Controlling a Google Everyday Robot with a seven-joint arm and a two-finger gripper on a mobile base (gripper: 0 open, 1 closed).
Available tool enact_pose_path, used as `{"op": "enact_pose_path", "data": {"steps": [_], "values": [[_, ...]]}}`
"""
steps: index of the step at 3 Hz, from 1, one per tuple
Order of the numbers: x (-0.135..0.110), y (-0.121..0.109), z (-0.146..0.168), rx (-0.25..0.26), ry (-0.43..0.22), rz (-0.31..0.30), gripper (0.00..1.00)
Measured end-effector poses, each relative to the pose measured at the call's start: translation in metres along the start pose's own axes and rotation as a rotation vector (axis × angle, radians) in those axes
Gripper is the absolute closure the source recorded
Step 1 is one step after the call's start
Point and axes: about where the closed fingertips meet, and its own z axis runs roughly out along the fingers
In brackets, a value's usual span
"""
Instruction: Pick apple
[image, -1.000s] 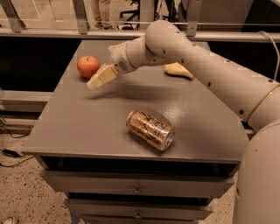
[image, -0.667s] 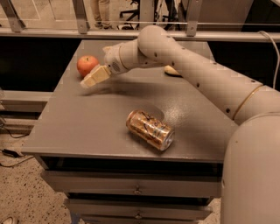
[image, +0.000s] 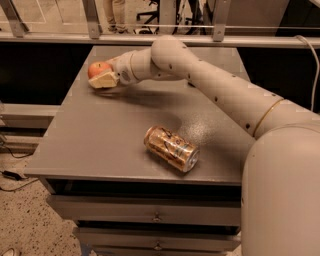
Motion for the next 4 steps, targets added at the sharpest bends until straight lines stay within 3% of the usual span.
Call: {"op": "enact_pose_path", "data": {"steps": [1,2,3,4], "values": [[-0.004,-0.001,-0.006,0.011,-0.033,0.014,0.72],[-0.026,-0.004,-0.022,0.018,-0.104,0.001,0.95],[-0.056,-0.007,-0.040,0.052,-0.132,-0.049,1.00],[-0.063,-0.005,-0.043,0.056,-0.136,-0.061,1.00]]}}
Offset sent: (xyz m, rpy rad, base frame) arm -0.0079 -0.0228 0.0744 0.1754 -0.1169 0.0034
